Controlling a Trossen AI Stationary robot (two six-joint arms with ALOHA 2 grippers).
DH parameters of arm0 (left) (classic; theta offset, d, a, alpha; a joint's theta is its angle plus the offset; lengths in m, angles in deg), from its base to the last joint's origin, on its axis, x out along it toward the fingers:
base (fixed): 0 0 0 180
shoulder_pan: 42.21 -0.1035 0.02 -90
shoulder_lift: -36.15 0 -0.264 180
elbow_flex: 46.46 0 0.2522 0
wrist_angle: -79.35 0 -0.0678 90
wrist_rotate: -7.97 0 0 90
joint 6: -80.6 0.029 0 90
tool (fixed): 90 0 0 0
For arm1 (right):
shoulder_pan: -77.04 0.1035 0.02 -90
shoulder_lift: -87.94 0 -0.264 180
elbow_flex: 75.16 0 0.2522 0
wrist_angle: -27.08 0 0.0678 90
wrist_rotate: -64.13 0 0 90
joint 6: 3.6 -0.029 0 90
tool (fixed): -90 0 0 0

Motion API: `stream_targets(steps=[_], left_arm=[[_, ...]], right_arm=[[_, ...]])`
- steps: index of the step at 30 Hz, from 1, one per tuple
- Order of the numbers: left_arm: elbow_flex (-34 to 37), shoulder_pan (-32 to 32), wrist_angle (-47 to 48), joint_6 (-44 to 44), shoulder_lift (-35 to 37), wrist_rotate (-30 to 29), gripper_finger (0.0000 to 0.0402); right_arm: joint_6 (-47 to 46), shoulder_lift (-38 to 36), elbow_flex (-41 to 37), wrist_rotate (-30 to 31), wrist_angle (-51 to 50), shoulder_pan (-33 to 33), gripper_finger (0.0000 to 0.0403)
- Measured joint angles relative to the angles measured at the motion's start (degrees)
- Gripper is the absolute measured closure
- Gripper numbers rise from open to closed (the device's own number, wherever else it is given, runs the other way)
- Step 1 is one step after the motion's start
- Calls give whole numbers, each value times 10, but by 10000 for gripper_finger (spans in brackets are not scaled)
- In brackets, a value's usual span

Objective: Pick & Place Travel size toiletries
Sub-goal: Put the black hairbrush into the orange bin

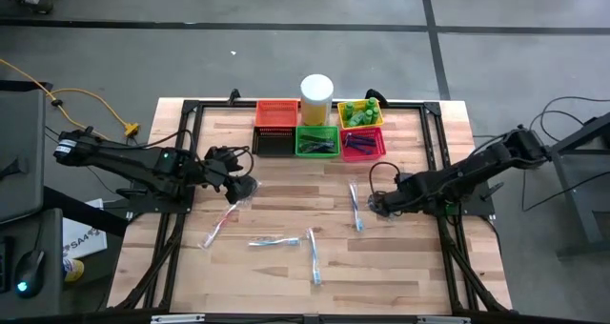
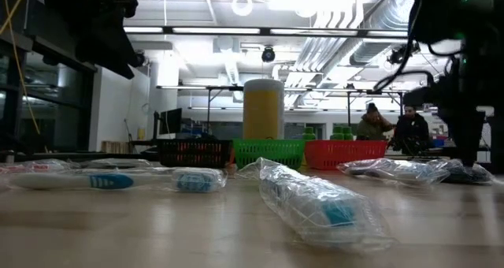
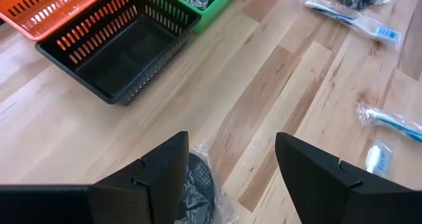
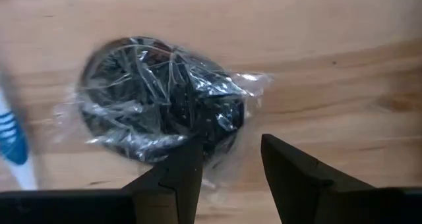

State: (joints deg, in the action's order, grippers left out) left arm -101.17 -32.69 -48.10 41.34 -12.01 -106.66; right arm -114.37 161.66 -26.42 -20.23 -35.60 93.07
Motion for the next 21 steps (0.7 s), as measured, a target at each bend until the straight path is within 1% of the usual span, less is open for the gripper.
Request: stream_targets(steps=[6,10,13,18,21], left_arm=[[0,0,1,1,0,14,174],[0,0,2,2,0,14,174],[0,0,2,1,0,14,174],[0,0,2,2,0,15,174],[0,0,2,2,0,15,174]], right_arm=[[-34,-8,-63,4,118,0,255],[-37,-10,-82,4,141,0,262],[-37,-9,-83,4,141,0,290],[-34,-8,-83,4,134,0,360],[-34,-8,-84,19,142,0,389]])
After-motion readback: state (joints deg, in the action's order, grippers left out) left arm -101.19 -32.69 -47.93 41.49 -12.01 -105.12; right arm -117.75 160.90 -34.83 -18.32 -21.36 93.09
